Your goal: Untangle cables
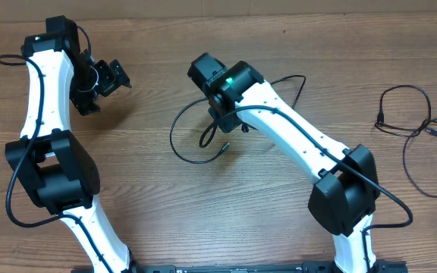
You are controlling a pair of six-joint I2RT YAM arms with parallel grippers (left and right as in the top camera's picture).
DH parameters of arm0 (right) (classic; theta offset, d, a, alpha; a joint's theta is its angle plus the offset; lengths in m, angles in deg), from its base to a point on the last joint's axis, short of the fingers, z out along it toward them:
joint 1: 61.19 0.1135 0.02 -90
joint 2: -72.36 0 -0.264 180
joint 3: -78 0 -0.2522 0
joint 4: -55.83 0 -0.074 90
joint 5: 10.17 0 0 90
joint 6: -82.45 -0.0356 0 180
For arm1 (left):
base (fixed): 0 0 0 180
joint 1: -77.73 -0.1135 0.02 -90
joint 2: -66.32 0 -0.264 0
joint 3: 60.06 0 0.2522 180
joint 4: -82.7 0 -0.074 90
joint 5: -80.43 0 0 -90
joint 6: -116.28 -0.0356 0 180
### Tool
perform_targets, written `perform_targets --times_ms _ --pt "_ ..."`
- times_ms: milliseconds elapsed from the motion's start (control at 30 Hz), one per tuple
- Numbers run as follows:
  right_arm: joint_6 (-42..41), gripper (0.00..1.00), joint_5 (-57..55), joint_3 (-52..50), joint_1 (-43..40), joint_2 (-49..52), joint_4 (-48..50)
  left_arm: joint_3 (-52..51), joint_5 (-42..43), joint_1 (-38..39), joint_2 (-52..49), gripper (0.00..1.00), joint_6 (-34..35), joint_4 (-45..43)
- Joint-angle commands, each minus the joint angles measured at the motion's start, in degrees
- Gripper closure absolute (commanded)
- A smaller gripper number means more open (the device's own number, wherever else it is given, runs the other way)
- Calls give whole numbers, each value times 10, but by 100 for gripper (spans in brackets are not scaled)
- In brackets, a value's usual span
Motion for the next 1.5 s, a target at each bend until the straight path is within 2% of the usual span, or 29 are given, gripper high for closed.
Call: perform_targets --times_ms 0,133,267,367,567,733,800,1100,1167,1200,1267,1333,1367,1400,1467 --pt "-12 96 14 10 -4 -14 7 -2 5 5 5 1 8 0" --pt "-12 96 55 10 -12 -13 35 -2 5 5 5 0 8 0" --pt "-12 96 205 5 -13 -13 84 -2 5 5 5 1 8 0" --pt "-63 96 273 -9 -13 -12 146 -2 5 5 5 0 8 0" --pt "-216 96 268 -45 -13 -1 297 -2 5 5 5 1 8 0" --pt "-417 96 168 -87 -12 0 382 -2 5 5 5 0 8 0" --pt "-469 96 143 -99 -12 0 402 -2 5 5 5 1 8 0" --pt "-489 96 122 -134 7 34 483 -2 5 5 5 0 8 0" --pt "-489 90 122 -134 11 50 498 -2 5 5 5 1 8 0" --pt "-489 84 122 -134 14 58 508 -2 5 5 5 0 8 -1" --pt "-489 57 122 -133 18 76 537 -2 5 5 5 1 8 0" --pt "-488 36 122 -134 23 94 562 -2 5 5 5 1 8 0" --pt "-485 29 122 -134 25 100 572 -2 5 5 5 1 8 -1" --pt "-485 23 122 -134 26 107 581 -2 5 5 5 0 8 0" --pt "-483 21 122 -134 27 116 590 -2 5 5 5 0 8 0"
